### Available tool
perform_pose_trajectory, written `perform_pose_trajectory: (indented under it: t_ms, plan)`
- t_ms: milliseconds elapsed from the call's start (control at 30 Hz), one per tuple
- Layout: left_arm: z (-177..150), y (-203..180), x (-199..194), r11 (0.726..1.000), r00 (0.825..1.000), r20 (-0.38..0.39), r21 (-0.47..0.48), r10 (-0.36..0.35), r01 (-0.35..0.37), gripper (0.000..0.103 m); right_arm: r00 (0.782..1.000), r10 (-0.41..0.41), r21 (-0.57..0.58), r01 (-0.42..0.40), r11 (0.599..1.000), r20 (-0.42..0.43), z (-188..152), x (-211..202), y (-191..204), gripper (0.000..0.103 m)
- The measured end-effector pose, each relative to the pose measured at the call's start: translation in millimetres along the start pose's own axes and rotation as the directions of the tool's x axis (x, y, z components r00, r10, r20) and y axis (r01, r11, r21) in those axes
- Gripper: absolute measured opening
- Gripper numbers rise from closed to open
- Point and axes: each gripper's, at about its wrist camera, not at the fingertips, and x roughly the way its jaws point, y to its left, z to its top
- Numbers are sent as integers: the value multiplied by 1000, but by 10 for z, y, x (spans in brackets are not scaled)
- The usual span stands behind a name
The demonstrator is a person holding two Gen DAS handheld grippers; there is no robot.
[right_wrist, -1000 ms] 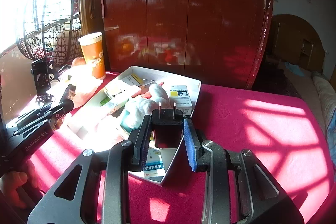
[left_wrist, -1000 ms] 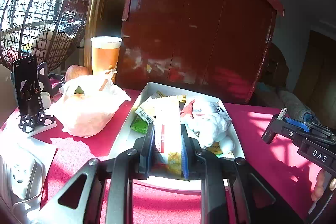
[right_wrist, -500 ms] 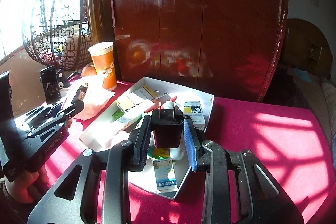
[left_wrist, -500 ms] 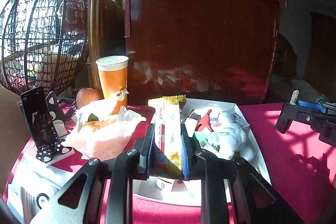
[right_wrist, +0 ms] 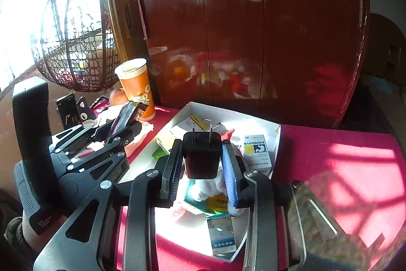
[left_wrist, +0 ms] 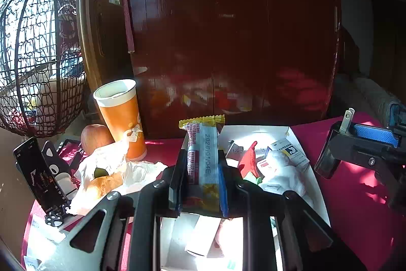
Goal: Organize objects
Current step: 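Carry yellow snack bar with left tool while right tool carries charger to tray, then release snack bar into tray with left tool while right tool releases charger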
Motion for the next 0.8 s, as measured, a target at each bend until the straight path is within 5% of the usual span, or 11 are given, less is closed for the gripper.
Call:
perform_pose_trajectory:
  t_ms: [333, 500, 800]
  plan:
    - [169, 56, 577, 998, 990, -139, -59, -36, 29, 21, 999, 21, 94, -18, 995, -34, 275, 373, -133, 30]
    - [83, 144, 946, 987, 969, -226, -148, -102, 69, 21, 994, 10, 136, 4, 991, -107, 274, 757, -228, 30]
    - [-70, 76, 1230, 980, 947, -279, -164, -158, 115, 21, 984, -12, 182, 45, 982, -177, 178, 1225, -354, 30]
